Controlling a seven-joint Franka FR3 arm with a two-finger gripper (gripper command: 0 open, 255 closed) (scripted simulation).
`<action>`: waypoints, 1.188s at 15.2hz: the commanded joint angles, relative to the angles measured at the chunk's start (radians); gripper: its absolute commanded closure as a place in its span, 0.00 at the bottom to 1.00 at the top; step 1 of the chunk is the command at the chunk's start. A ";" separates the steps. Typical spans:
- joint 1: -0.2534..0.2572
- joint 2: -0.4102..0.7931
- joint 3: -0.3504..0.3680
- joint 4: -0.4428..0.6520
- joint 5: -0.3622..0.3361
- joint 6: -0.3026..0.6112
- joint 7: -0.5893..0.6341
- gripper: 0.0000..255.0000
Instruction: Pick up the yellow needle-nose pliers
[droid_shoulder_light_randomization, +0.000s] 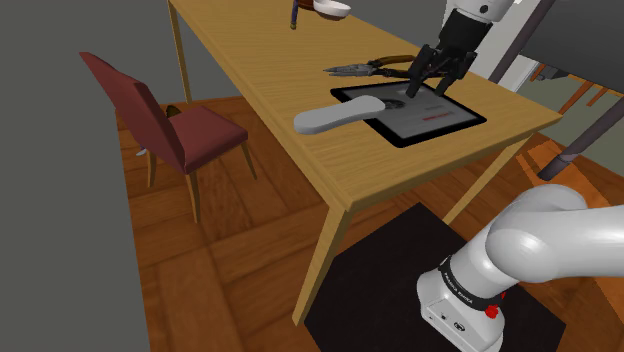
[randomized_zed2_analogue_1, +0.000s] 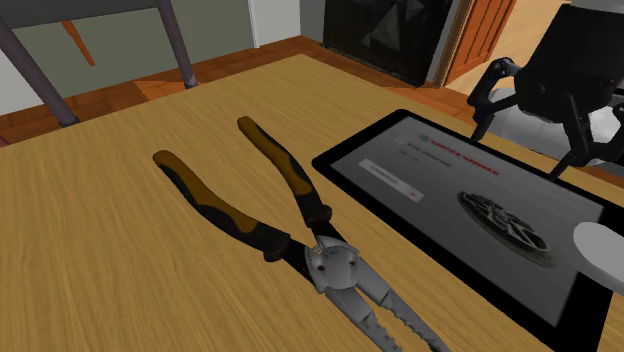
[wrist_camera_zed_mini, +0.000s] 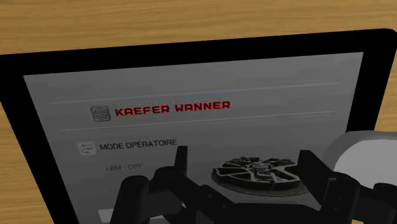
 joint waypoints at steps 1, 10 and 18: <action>0.000 0.000 0.000 0.000 0.000 0.000 0.000 0.00; -0.068 0.395 0.003 0.295 0.018 0.067 0.191 0.00; -0.119 0.723 -0.030 0.628 0.035 0.031 0.338 0.00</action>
